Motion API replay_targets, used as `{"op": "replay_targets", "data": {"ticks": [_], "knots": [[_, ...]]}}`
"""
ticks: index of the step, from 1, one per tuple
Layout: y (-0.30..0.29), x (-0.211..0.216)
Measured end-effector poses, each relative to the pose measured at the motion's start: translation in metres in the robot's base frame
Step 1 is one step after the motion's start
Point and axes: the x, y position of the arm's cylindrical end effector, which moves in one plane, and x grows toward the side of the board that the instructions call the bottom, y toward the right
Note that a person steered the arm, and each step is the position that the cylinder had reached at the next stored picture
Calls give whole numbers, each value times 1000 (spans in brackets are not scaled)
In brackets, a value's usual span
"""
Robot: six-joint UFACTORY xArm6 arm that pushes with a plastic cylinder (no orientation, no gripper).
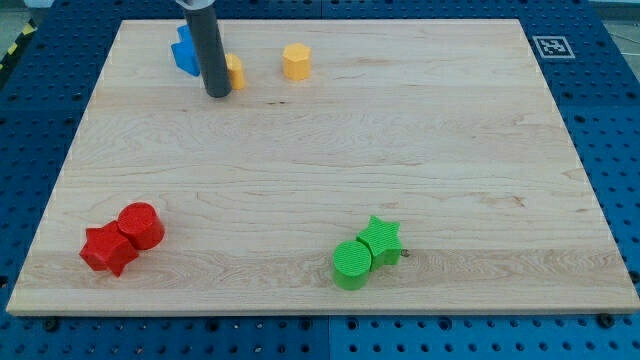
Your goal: Push the yellow hexagon close to the yellow heart
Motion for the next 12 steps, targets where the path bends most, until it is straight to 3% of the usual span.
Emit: {"op": "replay_targets", "data": {"ticks": [7, 10, 12], "knots": [[62, 5], [122, 12], [150, -21]]}}
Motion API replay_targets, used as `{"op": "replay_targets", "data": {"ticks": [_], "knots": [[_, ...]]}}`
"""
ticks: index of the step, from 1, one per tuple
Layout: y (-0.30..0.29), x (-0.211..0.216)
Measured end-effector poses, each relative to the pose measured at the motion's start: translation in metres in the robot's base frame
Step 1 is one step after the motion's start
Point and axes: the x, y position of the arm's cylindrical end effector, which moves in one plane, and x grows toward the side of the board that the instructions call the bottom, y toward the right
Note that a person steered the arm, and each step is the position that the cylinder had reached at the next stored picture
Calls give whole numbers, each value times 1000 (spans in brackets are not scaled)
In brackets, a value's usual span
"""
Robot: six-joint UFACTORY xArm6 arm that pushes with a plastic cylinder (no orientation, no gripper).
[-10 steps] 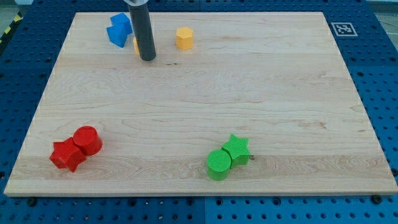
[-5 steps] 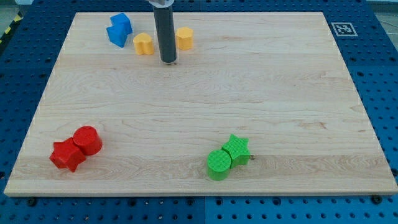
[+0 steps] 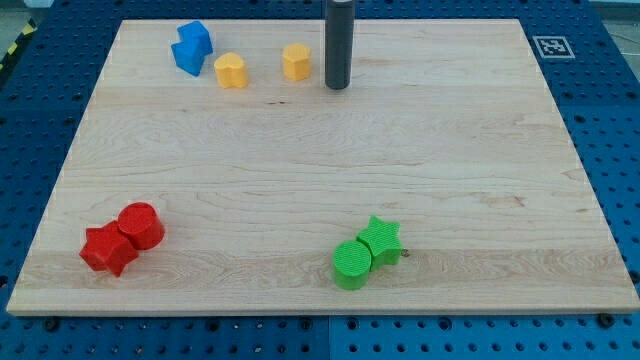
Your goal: Push the yellow hexagon close to the yellow heart
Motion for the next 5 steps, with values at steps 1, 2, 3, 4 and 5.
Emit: {"op": "replay_targets", "data": {"ticks": [1, 2, 3, 4, 5], "knots": [[-2, -4], [-6, -18], [-6, -20], [-6, -20], [-6, -20]]}}
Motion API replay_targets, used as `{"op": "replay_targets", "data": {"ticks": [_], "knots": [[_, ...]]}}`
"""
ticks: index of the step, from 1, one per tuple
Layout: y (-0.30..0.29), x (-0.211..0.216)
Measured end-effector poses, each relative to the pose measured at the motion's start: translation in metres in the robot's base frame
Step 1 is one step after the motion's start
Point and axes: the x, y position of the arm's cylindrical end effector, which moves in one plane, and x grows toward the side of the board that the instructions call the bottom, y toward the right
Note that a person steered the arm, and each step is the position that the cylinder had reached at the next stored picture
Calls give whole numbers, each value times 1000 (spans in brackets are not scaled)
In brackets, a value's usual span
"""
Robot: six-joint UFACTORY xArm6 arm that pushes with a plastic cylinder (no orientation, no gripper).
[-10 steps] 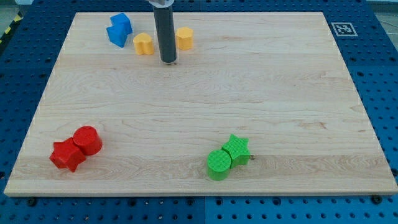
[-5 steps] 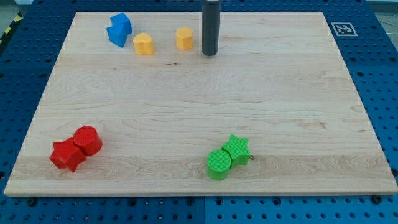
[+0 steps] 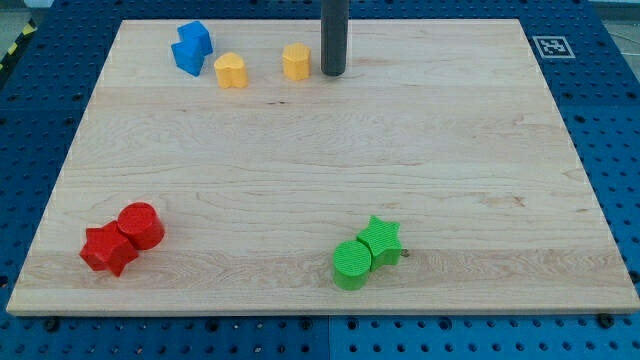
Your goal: Push the yellow hexagon close to the yellow heart
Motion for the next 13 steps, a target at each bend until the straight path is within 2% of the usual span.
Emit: {"op": "replay_targets", "data": {"ticks": [6, 13], "knots": [[-10, -3], [-49, -3]]}}
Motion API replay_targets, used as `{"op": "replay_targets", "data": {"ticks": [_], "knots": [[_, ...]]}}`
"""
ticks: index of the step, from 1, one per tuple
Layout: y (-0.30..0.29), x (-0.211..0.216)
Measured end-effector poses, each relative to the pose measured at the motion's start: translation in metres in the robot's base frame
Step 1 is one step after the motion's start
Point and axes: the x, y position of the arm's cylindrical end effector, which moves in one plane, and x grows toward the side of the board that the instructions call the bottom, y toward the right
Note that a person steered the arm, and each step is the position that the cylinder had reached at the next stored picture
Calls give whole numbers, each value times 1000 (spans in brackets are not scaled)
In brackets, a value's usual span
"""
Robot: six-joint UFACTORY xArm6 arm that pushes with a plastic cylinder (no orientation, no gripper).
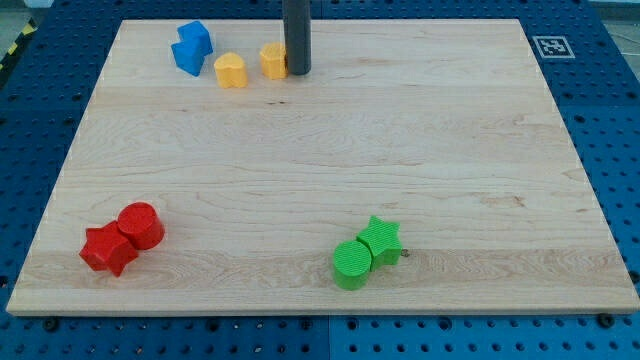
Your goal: Push the yellow hexagon close to the yellow heart
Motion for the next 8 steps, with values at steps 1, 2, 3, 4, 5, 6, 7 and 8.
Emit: {"op": "replay_targets", "data": {"ticks": [1, 2, 3, 4, 5, 6, 7, 8], "knots": [[-4, 0], [-6, 0], [-10, 0], [-13, 0], [-21, 0], [-37, 0], [-46, 0], [-47, 0]]}}
